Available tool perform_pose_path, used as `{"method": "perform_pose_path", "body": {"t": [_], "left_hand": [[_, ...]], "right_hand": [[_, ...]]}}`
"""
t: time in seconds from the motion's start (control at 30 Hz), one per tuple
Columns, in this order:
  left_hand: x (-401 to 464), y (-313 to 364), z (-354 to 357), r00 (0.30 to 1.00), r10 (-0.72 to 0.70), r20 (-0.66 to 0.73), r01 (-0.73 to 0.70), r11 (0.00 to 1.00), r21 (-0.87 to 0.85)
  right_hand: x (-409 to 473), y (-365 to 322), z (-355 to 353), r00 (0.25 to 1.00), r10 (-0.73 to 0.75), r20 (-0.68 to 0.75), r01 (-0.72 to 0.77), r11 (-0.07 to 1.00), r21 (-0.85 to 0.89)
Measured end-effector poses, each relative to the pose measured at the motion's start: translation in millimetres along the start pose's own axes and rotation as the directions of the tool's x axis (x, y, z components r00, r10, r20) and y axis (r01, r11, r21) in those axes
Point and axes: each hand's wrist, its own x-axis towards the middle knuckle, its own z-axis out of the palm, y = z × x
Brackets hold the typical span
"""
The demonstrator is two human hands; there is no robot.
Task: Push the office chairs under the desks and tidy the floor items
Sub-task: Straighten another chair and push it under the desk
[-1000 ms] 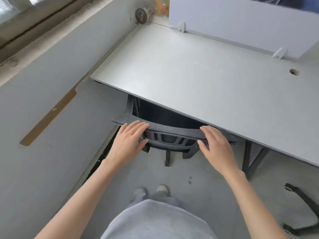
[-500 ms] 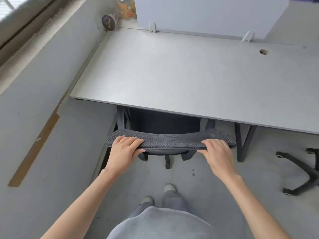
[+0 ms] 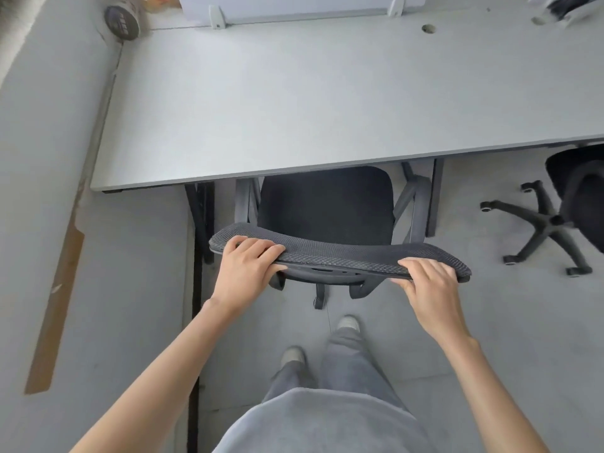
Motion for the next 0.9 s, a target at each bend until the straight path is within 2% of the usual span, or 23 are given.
{"method": "perform_pose_path", "body": {"t": [0.17, 0.4, 0.9], "left_hand": [[8, 33, 6, 0.999, -0.014, -0.029, 0.014, 1.000, -0.017], [21, 85, 15, 0.994, -0.107, -0.012, 0.107, 0.994, 0.017], [20, 139, 25, 0.968, -0.244, -0.055, 0.244, 0.970, 0.007]], "right_hand": [[-1, 32, -14, 1.000, -0.011, -0.016, 0.011, 1.000, 0.017], [22, 88, -31, 0.996, -0.073, 0.046, 0.072, 0.997, 0.026], [34, 140, -34, 0.977, -0.212, 0.040, 0.208, 0.975, 0.081]]}}
